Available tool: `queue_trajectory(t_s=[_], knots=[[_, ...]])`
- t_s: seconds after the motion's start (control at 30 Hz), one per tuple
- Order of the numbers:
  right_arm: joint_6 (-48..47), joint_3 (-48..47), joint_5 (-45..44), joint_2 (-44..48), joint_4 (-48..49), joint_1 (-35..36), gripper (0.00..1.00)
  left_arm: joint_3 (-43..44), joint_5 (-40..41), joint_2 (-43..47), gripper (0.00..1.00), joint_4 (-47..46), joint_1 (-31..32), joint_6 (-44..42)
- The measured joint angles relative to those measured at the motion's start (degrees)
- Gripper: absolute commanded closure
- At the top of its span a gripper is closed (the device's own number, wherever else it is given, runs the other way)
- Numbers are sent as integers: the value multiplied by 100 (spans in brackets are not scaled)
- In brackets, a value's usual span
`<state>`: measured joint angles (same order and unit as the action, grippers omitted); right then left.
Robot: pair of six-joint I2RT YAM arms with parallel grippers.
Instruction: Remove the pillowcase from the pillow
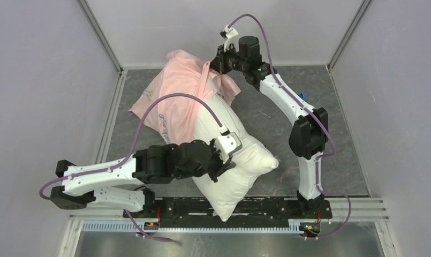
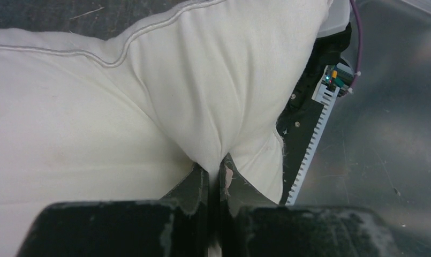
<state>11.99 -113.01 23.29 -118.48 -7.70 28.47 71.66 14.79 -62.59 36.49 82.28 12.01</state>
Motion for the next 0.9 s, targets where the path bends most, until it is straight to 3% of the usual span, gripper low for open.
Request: queue_trajectory(t_s=[0.23,0.33,0.4,0.47,0.63,0.7,0.9], knots=[[372,-146,-170,4,-138,-457,100,-693,-284,92,98,-522,-37,-162],[446,138,-22,66,-142,-730,91,-1134,-155,160,98,-992,-37,-164],[463,518,111,179,55,-857,78,-1394,-76,190,98,-1360,-44,-157],[455,946,160,367,291,-938,50,-1659,-66,256,98,-1707,-98,-133],[271,1958,-39,1202,540,-1075,11,-2415,-188,752,98,-2428,-334,105],[188,2264,-160,1663,435,-1108,2,-2732,-249,1029,98,-2697,-428,236],[122,3077,-179,3152,96,-1078,2,-3158,-343,1239,98,-3211,-507,479]])
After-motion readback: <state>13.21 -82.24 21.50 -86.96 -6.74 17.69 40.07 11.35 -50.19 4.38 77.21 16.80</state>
